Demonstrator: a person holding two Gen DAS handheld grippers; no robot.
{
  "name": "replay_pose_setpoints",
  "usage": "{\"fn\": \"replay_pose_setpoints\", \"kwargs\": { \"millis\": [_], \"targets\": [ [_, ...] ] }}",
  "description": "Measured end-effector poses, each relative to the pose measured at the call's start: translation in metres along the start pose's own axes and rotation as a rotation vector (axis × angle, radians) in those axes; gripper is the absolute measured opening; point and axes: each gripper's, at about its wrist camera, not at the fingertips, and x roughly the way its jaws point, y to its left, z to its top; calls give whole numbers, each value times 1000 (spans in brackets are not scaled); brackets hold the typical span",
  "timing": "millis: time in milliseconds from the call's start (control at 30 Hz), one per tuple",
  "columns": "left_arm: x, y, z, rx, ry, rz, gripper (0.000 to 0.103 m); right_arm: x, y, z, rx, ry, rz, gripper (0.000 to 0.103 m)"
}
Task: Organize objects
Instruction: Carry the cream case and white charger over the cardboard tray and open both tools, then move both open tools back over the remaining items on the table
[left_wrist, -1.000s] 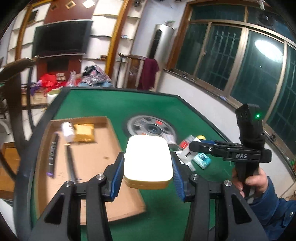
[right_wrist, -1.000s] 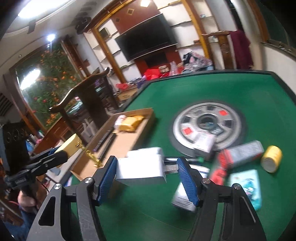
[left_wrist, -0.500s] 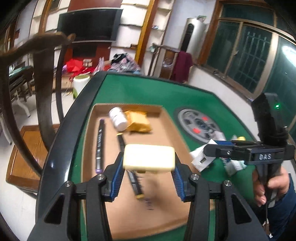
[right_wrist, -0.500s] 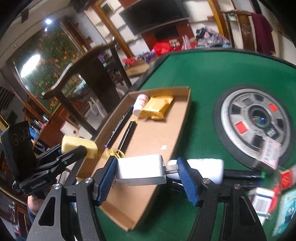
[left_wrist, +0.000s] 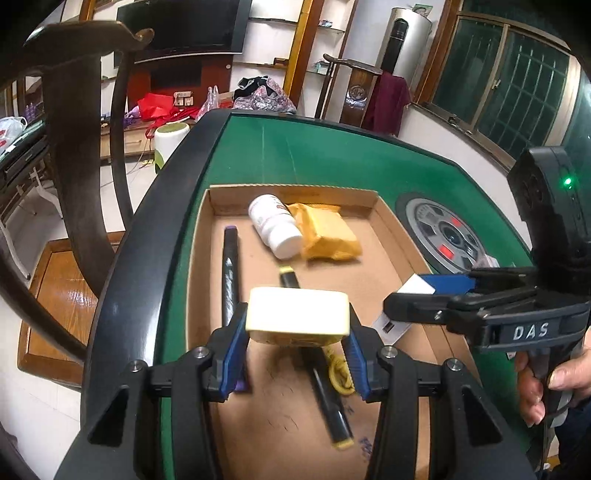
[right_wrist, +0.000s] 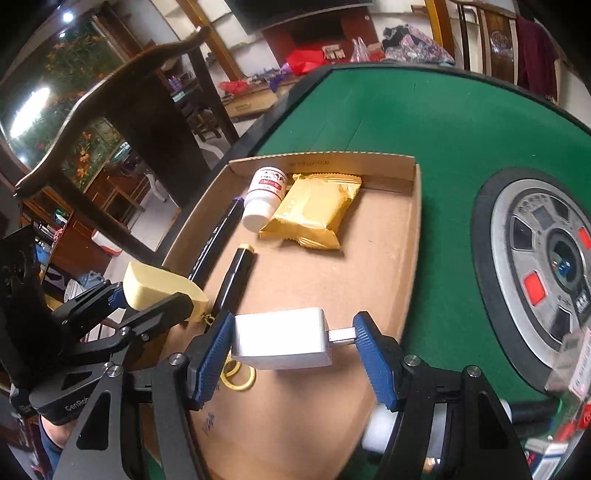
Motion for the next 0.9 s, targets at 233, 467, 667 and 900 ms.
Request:
{"fn": "replay_pose_setpoints", "kwargs": {
  "millis": [233,467,667,900],
  "targets": [
    [24,17,15,-46,64,-36,47,20,-1,27,35,31,-30,72],
    [33,24,15,-89,118,-44,49,35,-5,43,76,22,-42,73],
    [32,23,16,-110,118,-54,67,21,0,41,49,-58,-91,74],
    [24,28,26,-144,63,-46,68,-6,-15,17,85,-95,-15,74]
  ]
}}
